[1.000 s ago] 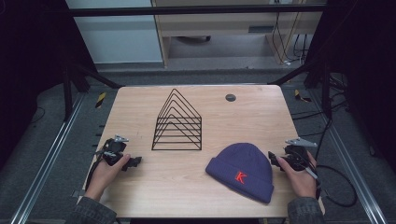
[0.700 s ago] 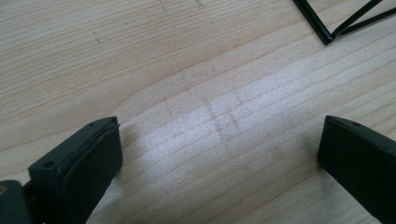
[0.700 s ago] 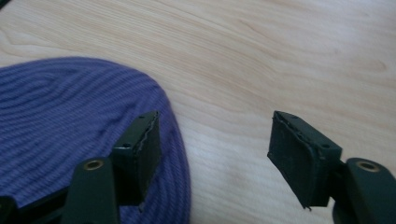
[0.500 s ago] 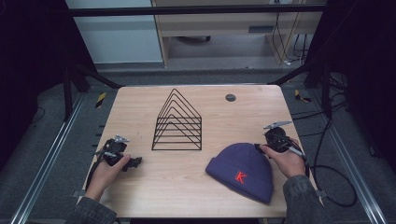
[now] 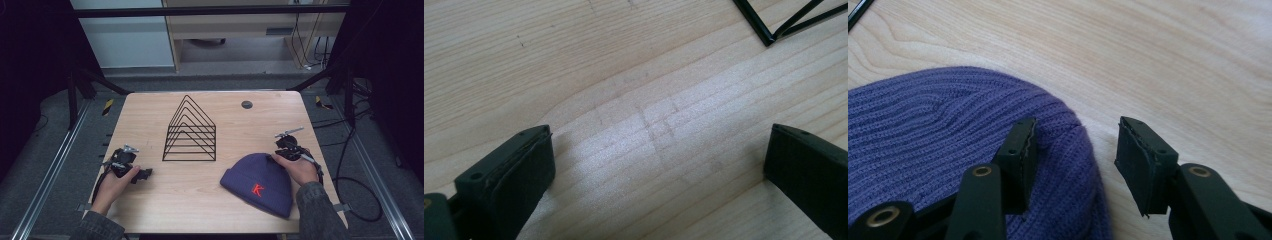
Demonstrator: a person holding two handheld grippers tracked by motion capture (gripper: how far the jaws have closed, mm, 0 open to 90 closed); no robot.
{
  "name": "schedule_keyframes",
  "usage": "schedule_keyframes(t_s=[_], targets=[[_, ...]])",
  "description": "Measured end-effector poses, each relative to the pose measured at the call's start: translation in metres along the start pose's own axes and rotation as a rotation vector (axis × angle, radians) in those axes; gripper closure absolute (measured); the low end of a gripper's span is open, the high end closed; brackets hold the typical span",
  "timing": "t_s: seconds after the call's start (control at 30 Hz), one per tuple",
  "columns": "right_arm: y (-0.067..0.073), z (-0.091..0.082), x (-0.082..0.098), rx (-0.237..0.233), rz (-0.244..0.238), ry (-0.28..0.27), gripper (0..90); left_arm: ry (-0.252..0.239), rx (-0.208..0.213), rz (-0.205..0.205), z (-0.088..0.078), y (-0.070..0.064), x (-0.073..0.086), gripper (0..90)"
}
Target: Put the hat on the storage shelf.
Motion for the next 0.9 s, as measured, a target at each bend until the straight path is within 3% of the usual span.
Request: schedule_keyframes(t_s=[0.43, 0.9], targets=[[0.0054, 0.0041, 0.0064, -0.038, 0.02, -0.002, 50.8, -0.005, 0.002, -0.004, 0.0005, -0.0006, -0.0001, 0.0], [0.0083, 0.0038, 0.0098, -0.068, 0.01, -0.027, 75.6, -0.006, 0.002, -0.002, 0.0005, -0.0008, -0.0001, 0.0]])
Point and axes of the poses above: each handheld gripper's, and its own axes: z roughly forward along the jaws, x roughly out of its underside, y roughly to its left, the point moved 5 cm from there along z, roughly forward along the jaws, and after that the axes turned 8 degrees about -z, right-handed, at the moved point
